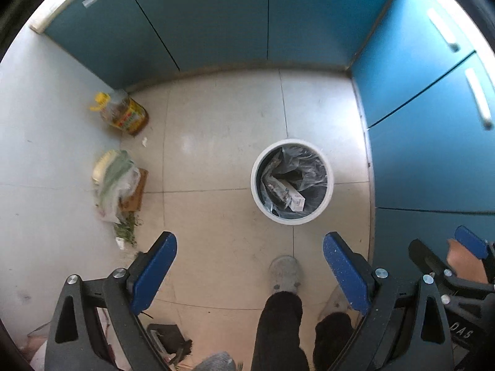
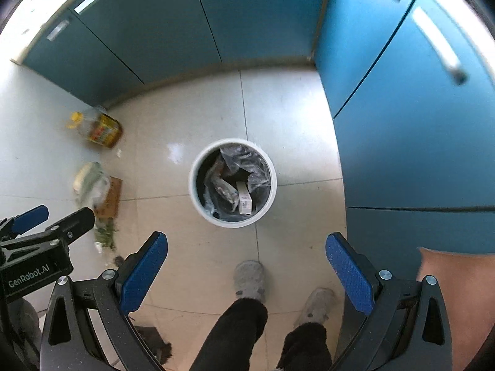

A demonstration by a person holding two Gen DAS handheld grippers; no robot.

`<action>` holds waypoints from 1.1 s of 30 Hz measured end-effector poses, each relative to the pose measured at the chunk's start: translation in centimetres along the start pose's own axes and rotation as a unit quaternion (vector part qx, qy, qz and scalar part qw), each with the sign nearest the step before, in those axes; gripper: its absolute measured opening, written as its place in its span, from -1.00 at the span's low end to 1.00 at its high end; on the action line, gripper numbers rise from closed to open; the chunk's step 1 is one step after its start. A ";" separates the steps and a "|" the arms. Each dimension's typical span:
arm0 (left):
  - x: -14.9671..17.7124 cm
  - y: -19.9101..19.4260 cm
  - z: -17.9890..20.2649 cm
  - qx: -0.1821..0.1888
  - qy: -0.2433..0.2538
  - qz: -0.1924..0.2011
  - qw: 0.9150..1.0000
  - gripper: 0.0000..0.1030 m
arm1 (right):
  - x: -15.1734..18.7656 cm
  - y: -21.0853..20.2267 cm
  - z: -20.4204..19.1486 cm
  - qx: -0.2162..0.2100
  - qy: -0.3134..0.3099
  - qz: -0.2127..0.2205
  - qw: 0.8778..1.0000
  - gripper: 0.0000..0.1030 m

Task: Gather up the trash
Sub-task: 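Withdraw both open tools from above the bin, then grasp the white sachet with the right tool while the left tool grasps the brown medicine box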

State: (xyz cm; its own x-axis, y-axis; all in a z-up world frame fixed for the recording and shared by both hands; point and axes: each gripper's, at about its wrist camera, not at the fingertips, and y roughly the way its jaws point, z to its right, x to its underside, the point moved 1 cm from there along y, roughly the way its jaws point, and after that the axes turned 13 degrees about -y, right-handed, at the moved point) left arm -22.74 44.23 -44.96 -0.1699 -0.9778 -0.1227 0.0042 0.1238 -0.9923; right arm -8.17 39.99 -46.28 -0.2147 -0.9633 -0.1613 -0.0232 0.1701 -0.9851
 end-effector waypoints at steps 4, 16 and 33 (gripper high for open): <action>1.1 -6.4 -0.2 0.004 0.006 0.025 1.000 0.87 | 1.4 -7.2 -0.2 -0.020 0.018 0.028 0.999 1.00; 4.4 -19.3 14.3 0.062 0.094 0.104 0.988 0.87 | 11.3 -25.8 12.8 -0.026 0.169 0.114 0.979 0.96; 30.1 -11.5 53.1 0.108 0.247 -0.266 0.926 0.87 | 48.9 -30.4 44.6 0.078 0.540 0.072 0.835 0.46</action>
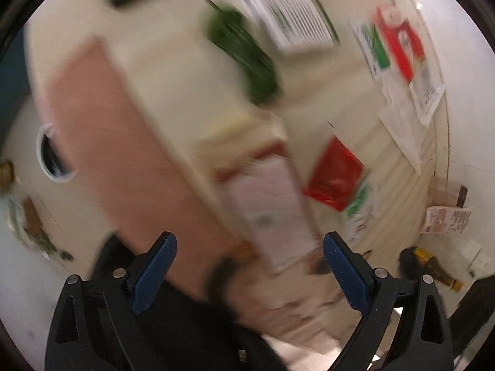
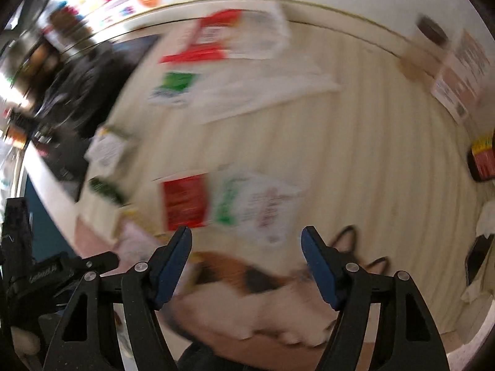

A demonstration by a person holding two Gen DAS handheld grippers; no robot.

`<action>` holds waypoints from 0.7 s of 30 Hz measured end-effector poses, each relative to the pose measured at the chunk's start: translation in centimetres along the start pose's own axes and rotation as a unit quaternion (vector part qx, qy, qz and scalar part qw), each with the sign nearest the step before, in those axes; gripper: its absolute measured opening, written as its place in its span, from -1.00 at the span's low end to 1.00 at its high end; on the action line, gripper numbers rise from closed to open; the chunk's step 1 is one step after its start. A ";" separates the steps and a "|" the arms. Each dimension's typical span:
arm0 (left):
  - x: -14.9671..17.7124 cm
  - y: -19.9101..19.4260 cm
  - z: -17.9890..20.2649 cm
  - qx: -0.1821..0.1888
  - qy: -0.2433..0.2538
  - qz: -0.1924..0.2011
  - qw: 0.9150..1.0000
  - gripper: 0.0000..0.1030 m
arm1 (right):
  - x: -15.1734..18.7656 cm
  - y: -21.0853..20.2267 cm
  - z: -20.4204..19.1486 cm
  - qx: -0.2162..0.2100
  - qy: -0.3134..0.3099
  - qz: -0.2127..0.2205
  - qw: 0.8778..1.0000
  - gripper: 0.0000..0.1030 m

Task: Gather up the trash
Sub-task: 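Grasp the white sachet with the right tool while the left tool grasps the brown medicine box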

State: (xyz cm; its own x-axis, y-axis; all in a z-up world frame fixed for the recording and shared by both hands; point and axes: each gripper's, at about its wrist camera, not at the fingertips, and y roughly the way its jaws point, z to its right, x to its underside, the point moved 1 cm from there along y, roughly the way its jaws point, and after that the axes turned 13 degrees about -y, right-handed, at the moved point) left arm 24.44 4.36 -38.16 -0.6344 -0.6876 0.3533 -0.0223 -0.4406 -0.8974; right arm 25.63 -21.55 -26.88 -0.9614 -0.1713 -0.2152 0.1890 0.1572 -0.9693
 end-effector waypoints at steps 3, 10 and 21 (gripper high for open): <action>0.3 2.5 2.0 -0.008 -0.035 -0.022 0.999 0.86 | -0.3 1.3 3.0 -0.001 0.019 -0.014 1.000 0.46; 1.1 2.6 5.8 -0.150 0.068 0.087 0.983 0.24 | -0.8 4.9 3.9 -0.021 -0.009 -0.038 0.999 0.46; 0.4 2.0 4.5 -0.192 0.144 0.143 0.960 0.26 | -1.2 9.8 -1.2 -0.001 -0.145 -0.059 0.988 0.55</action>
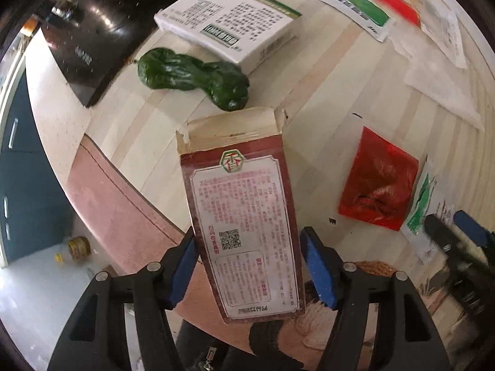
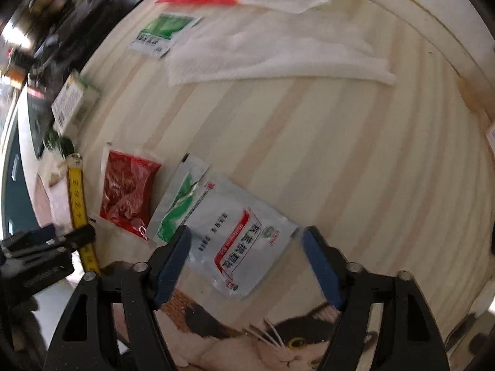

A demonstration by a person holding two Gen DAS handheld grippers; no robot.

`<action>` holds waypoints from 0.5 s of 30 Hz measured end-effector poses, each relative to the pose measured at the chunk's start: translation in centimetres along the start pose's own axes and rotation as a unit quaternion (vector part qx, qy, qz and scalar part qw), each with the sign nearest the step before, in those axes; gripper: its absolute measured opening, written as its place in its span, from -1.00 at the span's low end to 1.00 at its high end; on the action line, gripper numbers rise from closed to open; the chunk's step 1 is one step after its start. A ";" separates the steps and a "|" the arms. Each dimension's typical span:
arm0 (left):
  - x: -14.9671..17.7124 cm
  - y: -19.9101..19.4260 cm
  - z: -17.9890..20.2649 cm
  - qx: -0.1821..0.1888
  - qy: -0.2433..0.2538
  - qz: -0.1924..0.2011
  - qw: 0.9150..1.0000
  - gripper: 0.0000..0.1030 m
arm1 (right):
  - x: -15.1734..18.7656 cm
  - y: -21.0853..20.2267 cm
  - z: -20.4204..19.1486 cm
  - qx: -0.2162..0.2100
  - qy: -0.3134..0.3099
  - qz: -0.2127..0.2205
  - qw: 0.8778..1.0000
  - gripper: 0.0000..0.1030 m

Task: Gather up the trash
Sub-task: 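Grasp the white sachet with the right tool while the left tool grasps the brown medicine box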

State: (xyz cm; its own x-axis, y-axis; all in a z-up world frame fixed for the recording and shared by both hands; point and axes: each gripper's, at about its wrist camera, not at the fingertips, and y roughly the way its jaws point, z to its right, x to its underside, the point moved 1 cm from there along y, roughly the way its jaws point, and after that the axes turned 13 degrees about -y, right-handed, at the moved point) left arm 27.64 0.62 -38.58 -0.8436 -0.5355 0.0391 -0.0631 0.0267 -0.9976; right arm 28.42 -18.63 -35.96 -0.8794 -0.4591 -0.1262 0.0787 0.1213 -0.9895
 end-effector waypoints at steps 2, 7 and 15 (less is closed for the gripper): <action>-0.1 0.1 -0.5 0.011 -0.011 -0.001 1.000 0.19 | 0.1 0.2 -1.2 0.033 -0.024 -0.002 0.999 0.52; 1.8 -0.6 -2.4 0.000 0.015 0.019 1.000 0.09 | 1.2 -0.9 -3.0 0.052 -0.045 0.034 0.997 -0.58; 3.3 -1.8 -3.9 0.011 0.023 0.039 0.999 0.08 | 3.2 -4.1 -2.2 0.003 0.010 0.067 0.998 -0.85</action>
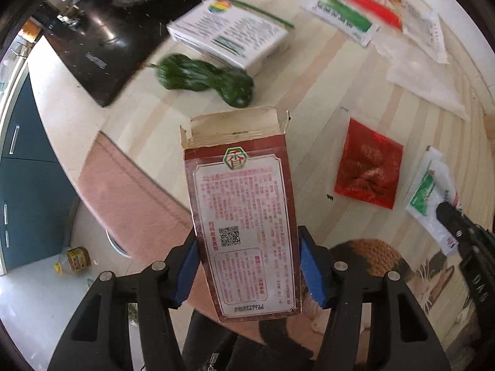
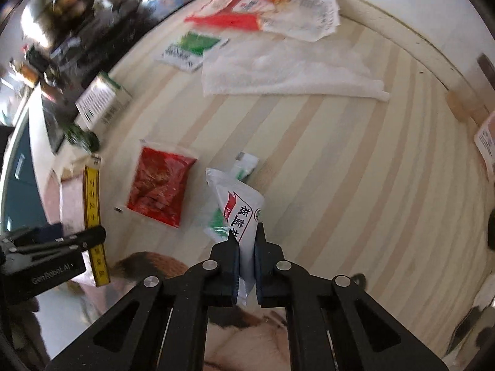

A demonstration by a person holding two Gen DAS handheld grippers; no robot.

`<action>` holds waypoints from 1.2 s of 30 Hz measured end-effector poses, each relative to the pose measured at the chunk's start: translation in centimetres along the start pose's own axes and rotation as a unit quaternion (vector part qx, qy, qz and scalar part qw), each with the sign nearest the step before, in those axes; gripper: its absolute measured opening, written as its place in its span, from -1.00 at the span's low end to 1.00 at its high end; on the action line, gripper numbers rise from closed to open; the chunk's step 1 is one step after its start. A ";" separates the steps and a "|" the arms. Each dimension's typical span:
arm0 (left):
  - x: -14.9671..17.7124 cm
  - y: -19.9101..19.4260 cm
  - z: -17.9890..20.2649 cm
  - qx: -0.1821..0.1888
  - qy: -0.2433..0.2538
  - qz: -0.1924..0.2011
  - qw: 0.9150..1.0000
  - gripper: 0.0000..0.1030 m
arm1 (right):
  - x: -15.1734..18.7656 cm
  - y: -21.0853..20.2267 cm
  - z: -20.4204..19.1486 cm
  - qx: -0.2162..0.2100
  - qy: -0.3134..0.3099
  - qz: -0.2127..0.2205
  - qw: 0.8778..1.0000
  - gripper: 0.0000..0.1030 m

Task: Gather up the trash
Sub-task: 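Grasp the white sachet with the right tool while the left tool grasps the brown medicine box, then carry both items to the bin and open both tools over it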

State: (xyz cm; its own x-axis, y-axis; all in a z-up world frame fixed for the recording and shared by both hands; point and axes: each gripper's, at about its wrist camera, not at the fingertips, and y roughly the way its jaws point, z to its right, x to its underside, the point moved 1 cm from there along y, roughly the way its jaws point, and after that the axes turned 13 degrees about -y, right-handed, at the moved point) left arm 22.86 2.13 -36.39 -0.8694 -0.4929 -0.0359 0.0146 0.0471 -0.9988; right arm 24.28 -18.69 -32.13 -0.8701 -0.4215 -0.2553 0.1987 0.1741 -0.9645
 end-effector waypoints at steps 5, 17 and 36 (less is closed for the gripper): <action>0.0 -3.6 -1.8 0.014 0.000 0.037 0.999 0.08 | -0.8 -4.0 -0.3 -0.020 0.014 0.036 0.999 -0.86; 1.0 -10.3 -14.3 0.042 -0.083 0.101 0.990 0.08 | -3.3 -6.5 -14.8 -0.105 -0.052 0.061 0.991 -0.86; 9.8 20.6 -53.0 0.061 -0.391 -0.083 0.915 0.08 | 4.0 21.0 -52.3 -0.157 -0.254 -0.101 0.949 -0.86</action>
State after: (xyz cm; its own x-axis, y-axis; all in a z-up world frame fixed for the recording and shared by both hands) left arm -11.55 44.29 -55.53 -0.2468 -0.9572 0.1513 0.0109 -0.1588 -0.9872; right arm 1.39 29.80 -49.90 -0.5304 -0.8355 -0.1436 -0.1627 0.2666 -0.9500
